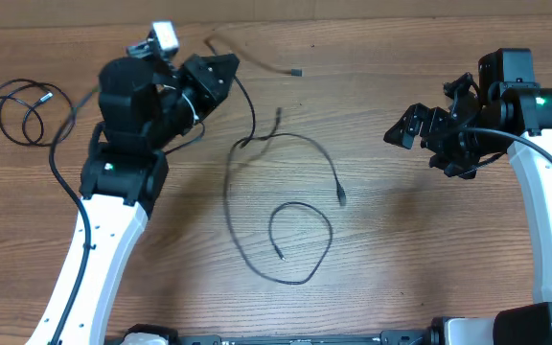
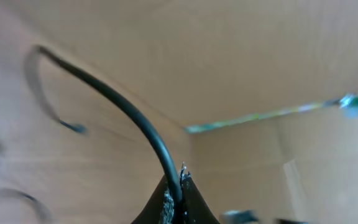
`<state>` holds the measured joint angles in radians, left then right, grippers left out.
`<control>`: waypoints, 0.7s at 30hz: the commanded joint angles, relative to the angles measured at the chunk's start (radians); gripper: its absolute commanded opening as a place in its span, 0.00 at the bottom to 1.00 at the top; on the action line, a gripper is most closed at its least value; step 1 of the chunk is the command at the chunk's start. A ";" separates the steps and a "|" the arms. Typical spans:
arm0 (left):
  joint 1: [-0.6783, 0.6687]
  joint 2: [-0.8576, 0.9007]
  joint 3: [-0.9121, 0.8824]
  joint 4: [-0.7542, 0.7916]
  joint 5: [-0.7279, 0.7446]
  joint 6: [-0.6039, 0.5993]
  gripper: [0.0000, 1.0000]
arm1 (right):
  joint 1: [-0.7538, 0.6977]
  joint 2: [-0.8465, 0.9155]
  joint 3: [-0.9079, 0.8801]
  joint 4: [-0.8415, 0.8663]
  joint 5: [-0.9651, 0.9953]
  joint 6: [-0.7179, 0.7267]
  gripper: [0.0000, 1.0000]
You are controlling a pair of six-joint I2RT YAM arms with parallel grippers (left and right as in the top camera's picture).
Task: Untangle cables
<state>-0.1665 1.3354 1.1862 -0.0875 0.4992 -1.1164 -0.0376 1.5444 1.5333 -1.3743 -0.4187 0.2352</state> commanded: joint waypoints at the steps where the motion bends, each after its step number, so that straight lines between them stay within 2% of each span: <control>1: 0.010 0.028 0.006 0.037 0.166 -0.304 0.04 | -0.003 -0.013 0.004 0.003 0.000 0.000 1.00; 5: 0.010 0.035 0.006 0.089 0.231 -0.402 0.04 | -0.003 -0.013 0.004 0.003 0.000 0.000 1.00; 9: 0.010 0.034 0.006 0.349 0.299 -0.516 0.04 | -0.003 -0.013 0.004 0.003 0.000 0.000 1.00; 12: 0.013 0.034 0.006 0.583 0.241 -0.539 0.04 | -0.003 -0.013 0.004 0.003 0.000 0.000 1.00; 16: 0.032 0.034 0.018 0.760 0.168 -0.571 0.04 | -0.003 -0.013 0.004 0.003 0.000 0.000 1.00; 19: 0.032 0.034 0.023 0.760 0.145 -0.503 0.04 | -0.003 -0.013 0.004 0.003 0.000 0.000 1.00; 21: 0.031 0.035 0.023 0.615 0.166 -0.439 0.04 | -0.003 -0.013 0.004 0.003 0.000 0.000 1.00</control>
<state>-0.1417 1.3746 1.1923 0.5983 0.6765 -1.6218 -0.0387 1.5444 1.5333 -1.3735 -0.4187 0.2352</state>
